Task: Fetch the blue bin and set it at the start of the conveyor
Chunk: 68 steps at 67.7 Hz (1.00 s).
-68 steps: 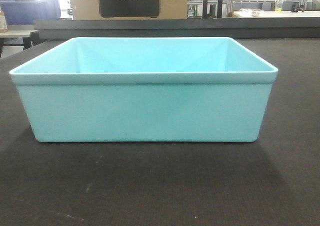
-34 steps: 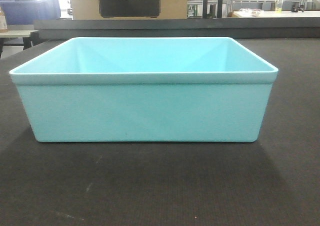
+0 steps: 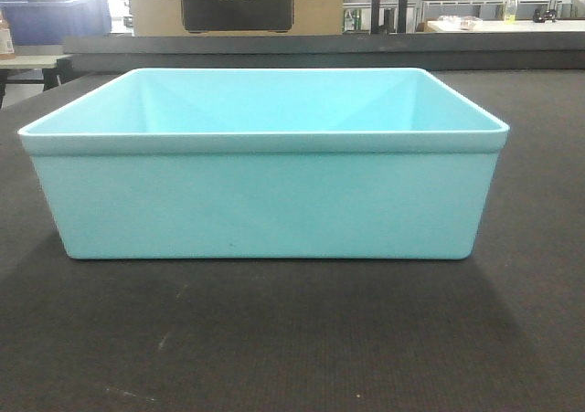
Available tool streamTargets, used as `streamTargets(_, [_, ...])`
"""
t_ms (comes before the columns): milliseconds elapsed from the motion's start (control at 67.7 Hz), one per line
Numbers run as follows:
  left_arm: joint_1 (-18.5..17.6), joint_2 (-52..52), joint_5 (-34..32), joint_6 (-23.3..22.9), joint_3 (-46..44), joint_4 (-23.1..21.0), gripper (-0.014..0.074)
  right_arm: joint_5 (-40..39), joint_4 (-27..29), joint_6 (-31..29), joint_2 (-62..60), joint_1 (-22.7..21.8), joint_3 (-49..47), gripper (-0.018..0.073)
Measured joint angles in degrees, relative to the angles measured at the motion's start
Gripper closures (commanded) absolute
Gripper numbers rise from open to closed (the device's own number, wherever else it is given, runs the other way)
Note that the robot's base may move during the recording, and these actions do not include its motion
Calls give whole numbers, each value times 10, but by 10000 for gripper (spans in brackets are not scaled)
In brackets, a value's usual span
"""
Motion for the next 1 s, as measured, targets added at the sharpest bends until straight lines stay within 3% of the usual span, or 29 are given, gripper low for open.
streamTargets(103, [24,-19,-6,63,19,-31,707,0,0,0,0,0,0,721])
streamTargets(221, [47,-54,-29,87,68,-56,707,0,0,0,0,0,0,721])
streamTargets(472, [57,-126,-126,94,222,-63,707,-2,0,0,0,0,0,721])
streamTargets(1004, [57,-128,-134,96,233,-63,707,-2,0,0,0,0,0,721])
